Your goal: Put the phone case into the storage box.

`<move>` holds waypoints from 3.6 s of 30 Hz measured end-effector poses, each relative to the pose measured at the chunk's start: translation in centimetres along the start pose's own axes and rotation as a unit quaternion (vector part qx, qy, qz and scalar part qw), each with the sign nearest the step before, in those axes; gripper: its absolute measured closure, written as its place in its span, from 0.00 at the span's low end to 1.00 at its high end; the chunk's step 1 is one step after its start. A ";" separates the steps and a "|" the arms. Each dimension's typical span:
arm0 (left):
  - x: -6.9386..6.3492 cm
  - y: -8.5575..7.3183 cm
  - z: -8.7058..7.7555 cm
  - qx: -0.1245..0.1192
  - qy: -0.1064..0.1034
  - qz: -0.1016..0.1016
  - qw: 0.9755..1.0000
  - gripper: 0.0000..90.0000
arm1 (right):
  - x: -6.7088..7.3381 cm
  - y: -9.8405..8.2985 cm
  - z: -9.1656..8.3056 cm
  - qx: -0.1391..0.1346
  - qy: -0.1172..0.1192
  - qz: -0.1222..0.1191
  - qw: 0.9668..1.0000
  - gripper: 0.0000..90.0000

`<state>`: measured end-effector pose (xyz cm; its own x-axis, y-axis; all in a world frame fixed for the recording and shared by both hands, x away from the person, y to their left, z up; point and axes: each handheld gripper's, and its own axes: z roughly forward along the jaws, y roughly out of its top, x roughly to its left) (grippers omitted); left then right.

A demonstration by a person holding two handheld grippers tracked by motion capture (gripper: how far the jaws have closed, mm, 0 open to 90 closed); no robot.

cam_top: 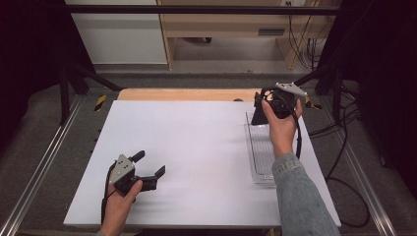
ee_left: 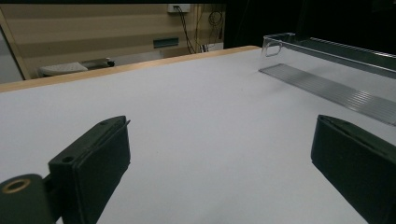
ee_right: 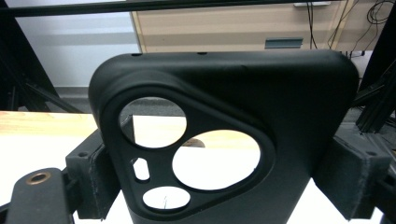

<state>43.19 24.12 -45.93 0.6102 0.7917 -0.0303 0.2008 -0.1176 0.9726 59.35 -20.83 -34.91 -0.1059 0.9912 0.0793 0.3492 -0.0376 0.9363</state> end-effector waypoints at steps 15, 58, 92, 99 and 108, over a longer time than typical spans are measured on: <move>0.0 0.0 0.0 0.000 0.001 0.001 1.000 0.05 | 0.5 -0.2 0.4 -0.010 0.005 -0.010 1.000 0.15; 0.0 -0.1 0.2 0.002 -0.003 0.000 1.000 0.05 | 0.4 -2.6 4.3 0.019 -0.034 -0.010 0.999 0.15; -0.1 -0.2 0.3 0.003 -0.008 -0.001 1.000 0.05 | 0.4 -3.9 5.9 0.048 -0.040 -0.010 0.998 0.15; -0.1 -0.1 0.3 0.002 -0.008 -0.001 1.000 0.05 | 0.6 -4.0 6.0 0.049 -0.040 -0.012 0.998 0.15; -0.1 -0.1 0.3 0.002 -0.008 0.000 1.000 0.05 | 0.8 -4.0 6.1 0.049 -0.041 -0.014 0.998 0.15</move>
<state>43.31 23.90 -46.13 0.6222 0.7821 -0.0347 0.2047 -0.1198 0.9715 63.55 -19.15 -40.73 -0.0424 0.9989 0.0209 0.4371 -0.0003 0.8994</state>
